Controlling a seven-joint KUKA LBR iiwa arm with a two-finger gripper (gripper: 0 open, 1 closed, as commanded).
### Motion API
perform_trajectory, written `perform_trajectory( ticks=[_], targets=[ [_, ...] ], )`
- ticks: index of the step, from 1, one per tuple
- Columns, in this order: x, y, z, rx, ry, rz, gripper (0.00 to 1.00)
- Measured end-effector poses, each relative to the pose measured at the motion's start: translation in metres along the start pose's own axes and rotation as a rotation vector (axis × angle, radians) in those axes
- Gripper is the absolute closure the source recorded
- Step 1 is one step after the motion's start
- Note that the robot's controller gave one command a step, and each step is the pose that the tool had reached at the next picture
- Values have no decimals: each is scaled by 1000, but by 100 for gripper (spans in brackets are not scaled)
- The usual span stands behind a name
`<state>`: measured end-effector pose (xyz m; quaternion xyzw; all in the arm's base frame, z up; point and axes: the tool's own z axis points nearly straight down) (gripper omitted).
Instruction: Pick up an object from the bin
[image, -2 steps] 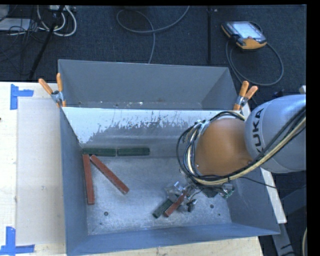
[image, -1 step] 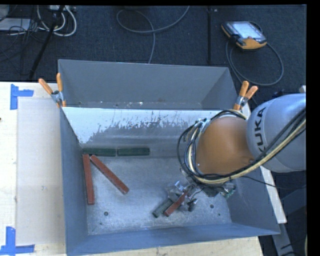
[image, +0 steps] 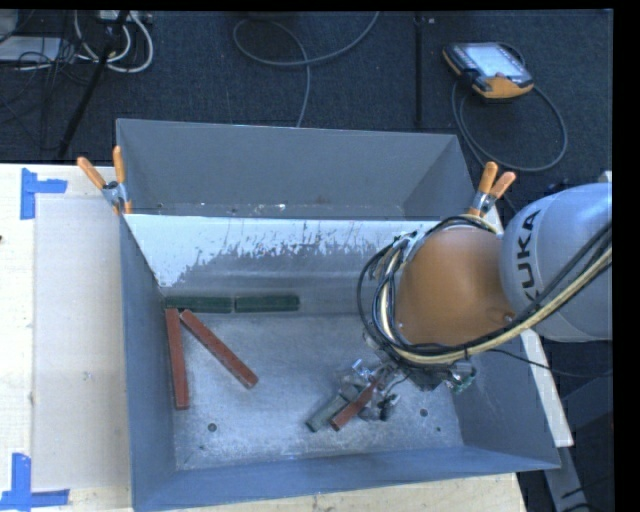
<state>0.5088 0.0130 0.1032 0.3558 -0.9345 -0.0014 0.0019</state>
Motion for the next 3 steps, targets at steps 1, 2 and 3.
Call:
perform_trajectory(
  ticks=[1, 2, 3],
  targets=[
    [0, 0, -14, 2, -2, 0, 100],
    [0, 0, -25, 2, -2, 1, 100],
    [-1, 0, -37, 2, -2, 1, 100]
  ],
)
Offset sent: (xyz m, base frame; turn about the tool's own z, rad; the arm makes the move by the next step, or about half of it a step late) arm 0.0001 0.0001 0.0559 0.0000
